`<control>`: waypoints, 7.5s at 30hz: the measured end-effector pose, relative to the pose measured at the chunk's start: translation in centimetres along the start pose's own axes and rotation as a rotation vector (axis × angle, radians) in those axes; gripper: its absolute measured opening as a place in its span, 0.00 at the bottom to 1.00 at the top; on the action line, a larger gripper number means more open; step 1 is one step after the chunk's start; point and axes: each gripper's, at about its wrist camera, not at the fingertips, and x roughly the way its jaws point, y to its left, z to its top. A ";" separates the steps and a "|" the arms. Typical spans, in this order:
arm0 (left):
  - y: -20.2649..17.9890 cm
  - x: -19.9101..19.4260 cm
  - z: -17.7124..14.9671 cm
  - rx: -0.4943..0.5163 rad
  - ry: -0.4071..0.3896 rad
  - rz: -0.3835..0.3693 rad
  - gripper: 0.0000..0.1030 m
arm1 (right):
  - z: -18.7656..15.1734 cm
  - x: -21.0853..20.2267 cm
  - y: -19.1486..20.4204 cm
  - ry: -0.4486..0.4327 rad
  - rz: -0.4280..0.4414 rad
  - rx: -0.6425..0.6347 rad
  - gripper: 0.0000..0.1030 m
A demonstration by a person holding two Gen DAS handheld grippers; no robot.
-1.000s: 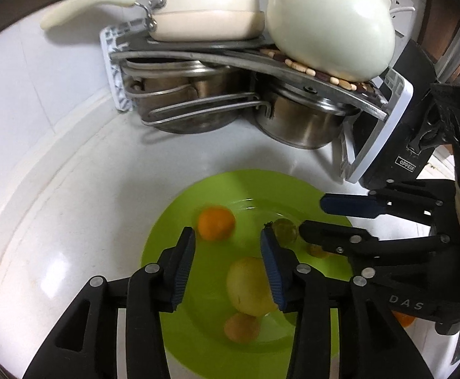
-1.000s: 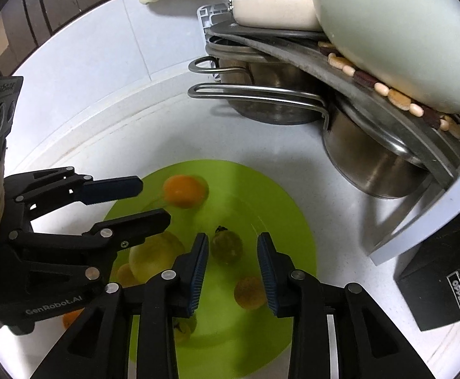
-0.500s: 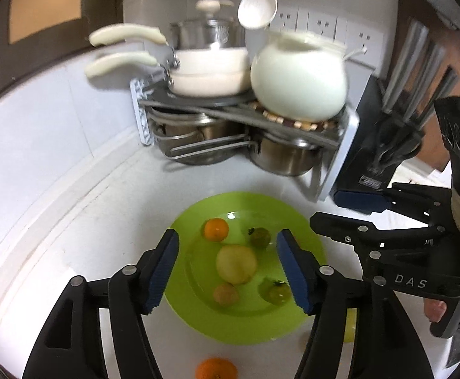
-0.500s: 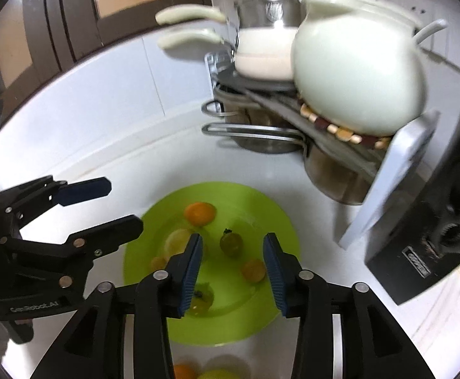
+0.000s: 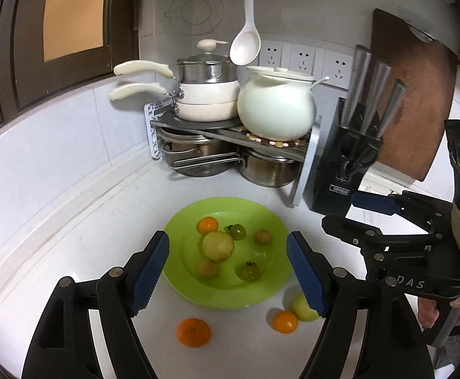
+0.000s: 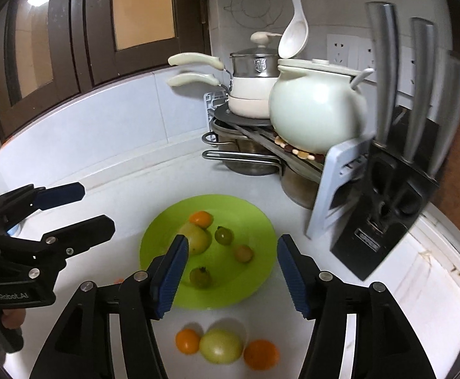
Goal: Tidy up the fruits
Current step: 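Withdraw both tools from the plate toward the loose oranges, then grasp an orange with the left tool while the right tool grasps another orange, then carry both oranges over the green plate and open both tools, then withdraw both tools from the plate toward the last orange and pomelo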
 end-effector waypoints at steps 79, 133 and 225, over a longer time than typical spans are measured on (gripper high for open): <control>-6.9 9.7 -10.8 0.152 0.269 -0.209 0.40 | -11.4 5.9 -3.2 0.320 0.029 -0.090 0.44; -1.4 0.3 -5.5 0.085 0.009 -0.037 0.34 | -5.2 0.0 1.7 0.058 0.044 -0.013 0.40; 6.4 9.1 1.5 -0.053 0.149 -0.021 0.54 | 3.9 11.2 2.6 0.145 0.055 -0.014 0.45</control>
